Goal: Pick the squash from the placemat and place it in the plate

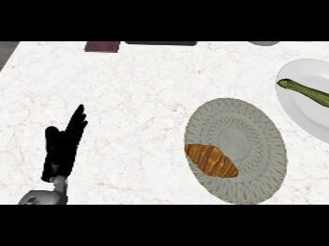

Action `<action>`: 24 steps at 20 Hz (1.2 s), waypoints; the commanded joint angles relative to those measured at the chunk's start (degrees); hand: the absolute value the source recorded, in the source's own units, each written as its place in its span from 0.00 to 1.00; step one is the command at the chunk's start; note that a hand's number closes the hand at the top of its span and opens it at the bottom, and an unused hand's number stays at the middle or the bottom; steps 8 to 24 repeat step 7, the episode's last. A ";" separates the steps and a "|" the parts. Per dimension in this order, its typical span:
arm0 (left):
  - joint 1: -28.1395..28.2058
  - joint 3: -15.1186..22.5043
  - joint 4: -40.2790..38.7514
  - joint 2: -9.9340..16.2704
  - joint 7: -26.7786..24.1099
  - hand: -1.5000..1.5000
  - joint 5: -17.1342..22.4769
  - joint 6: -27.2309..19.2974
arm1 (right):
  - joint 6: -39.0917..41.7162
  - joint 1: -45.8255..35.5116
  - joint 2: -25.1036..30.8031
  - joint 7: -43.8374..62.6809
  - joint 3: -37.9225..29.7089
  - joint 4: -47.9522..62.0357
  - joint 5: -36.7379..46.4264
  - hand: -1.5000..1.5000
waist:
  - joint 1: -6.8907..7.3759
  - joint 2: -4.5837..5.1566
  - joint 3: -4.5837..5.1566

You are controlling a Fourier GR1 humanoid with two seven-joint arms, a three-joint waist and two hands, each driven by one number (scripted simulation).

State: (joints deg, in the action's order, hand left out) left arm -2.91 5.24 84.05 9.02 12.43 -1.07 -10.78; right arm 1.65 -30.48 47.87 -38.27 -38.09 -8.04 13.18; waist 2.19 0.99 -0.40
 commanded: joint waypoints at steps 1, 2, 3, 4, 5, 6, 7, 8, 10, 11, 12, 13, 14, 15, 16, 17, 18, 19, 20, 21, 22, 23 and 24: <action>-3.71 -1.65 -1.26 0.60 1.38 0.50 0.17 -0.03 | 0.14 2.09 1.04 -1.24 -0.70 -0.04 -0.72 0.00 | -0.53 0.00 -0.01; 0.44 1.77 1.00 -1.48 0.89 0.50 -1.53 -1.03 | -1.48 0.91 0.91 -0.04 -0.93 0.03 -0.82 0.00 | 0.29 0.04 -0.08; -1.74 0.41 -0.74 -1.08 1.09 0.50 -0.27 -0.16 | -1.79 2.20 0.42 -1.46 -1.06 0.22 -0.84 0.00 | 0.09 0.24 -0.13; -0.66 -0.35 0.08 -0.25 -0.05 0.50 -0.32 -0.15 | 1.03 2.05 2.07 -0.40 -0.73 0.26 -0.69 0.00 | 0.12 0.05 -0.07; -1.12 0.70 0.24 -1.21 2.02 0.50 -1.17 -1.03 | -0.33 2.89 0.52 -1.01 -0.56 0.45 -0.58 0.00 | -0.13 -0.04 -0.05; 1.18 1.23 1.93 -1.53 1.16 0.50 -1.61 -1.62 | -1.59 2.78 1.70 -0.01 -0.19 0.17 -0.09 0.00 | 0.17 -0.11 -0.04; -1.05 0.22 0.57 -0.30 1.88 0.50 -1.44 -0.84 | -2.27 2.62 1.09 -0.62 0.11 0.04 0.28 0.00 | 0.30 0.12 -0.11; -1.05 0.22 0.57 -0.30 1.88 0.50 -1.44 -0.84 | -2.27 2.62 1.09 -0.62 0.11 0.04 0.28 0.00 | 0.30 0.12 -0.11; -1.05 0.22 0.57 -0.30 1.88 0.50 -1.44 -0.84 | -2.27 2.62 1.09 -0.62 0.11 0.04 0.28 0.00 | 0.30 0.12 -0.11; -1.05 0.22 0.57 -0.30 1.88 0.50 -1.44 -0.84 | -2.27 2.62 1.09 -0.62 0.11 0.04 0.28 0.00 | 0.30 0.12 -0.11; -1.05 0.22 0.57 -0.30 1.88 0.50 -1.44 -0.84 | -2.27 2.62 1.09 -0.62 0.11 0.04 0.28 0.00 | 0.30 0.12 -0.11; -1.05 0.22 0.57 -0.30 1.88 0.50 -1.44 -0.84 | -2.27 2.62 1.09 -0.62 0.11 0.04 0.28 0.00 | 0.30 0.12 -0.11; -1.05 0.22 0.57 -0.30 1.88 0.50 -1.44 -0.84 | -2.27 2.62 1.09 -0.62 0.11 0.04 0.28 0.00 | 0.30 0.12 -0.11; -1.05 0.22 0.57 -0.30 1.88 0.50 -1.44 -0.84 | -2.27 2.62 1.09 -0.62 0.11 0.04 0.28 0.00 | 0.30 0.12 -0.11; -1.05 0.22 0.57 -0.30 1.88 0.50 -1.44 -0.84 | -2.27 2.62 1.09 -0.62 0.11 0.04 0.28 0.00 | 0.30 0.12 -0.11; -1.05 0.22 0.57 -0.30 1.88 0.50 -1.44 -0.84 | -2.27 2.62 1.09 -0.62 0.11 0.04 0.28 0.00 | 0.30 0.12 -0.11; -1.05 0.22 0.57 -0.30 1.88 0.50 -1.44 -0.84 | -2.27 2.62 1.09 -0.62 0.11 0.04 0.28 0.00 | 0.30 0.12 -0.11; -1.05 0.22 0.57 -0.30 1.88 0.50 -1.44 -0.84 | -2.27 2.62 1.09 -0.62 0.11 0.04 0.28 0.00 | 0.30 0.12 -0.11; -1.05 0.22 0.57 -0.30 1.88 0.50 -1.44 -0.84 | -2.27 2.62 1.09 -0.62 0.11 0.04 0.28 0.00 | 0.30 0.12 -0.11; -1.05 0.22 0.57 -0.30 1.88 0.50 -1.44 -0.84 | -2.27 2.62 1.09 -0.62 0.11 0.04 0.28 0.00 | 0.30 0.12 -0.11; -1.05 0.22 0.57 -0.30 1.88 0.50 -1.44 -0.84 | -2.27 2.62 1.09 -0.62 0.11 0.04 0.28 0.00 | 0.30 0.12 -0.11; -1.05 0.22 0.57 -0.30 1.88 0.50 -1.44 -0.84 | -2.27 2.62 1.09 -0.62 0.11 0.04 0.28 0.00 | 0.30 0.12 -0.11; -1.05 0.22 0.57 -0.30 1.88 0.50 -1.44 -0.84 | -2.27 2.62 1.09 -0.62 0.11 0.04 0.28 0.00 | 0.30 0.12 -0.11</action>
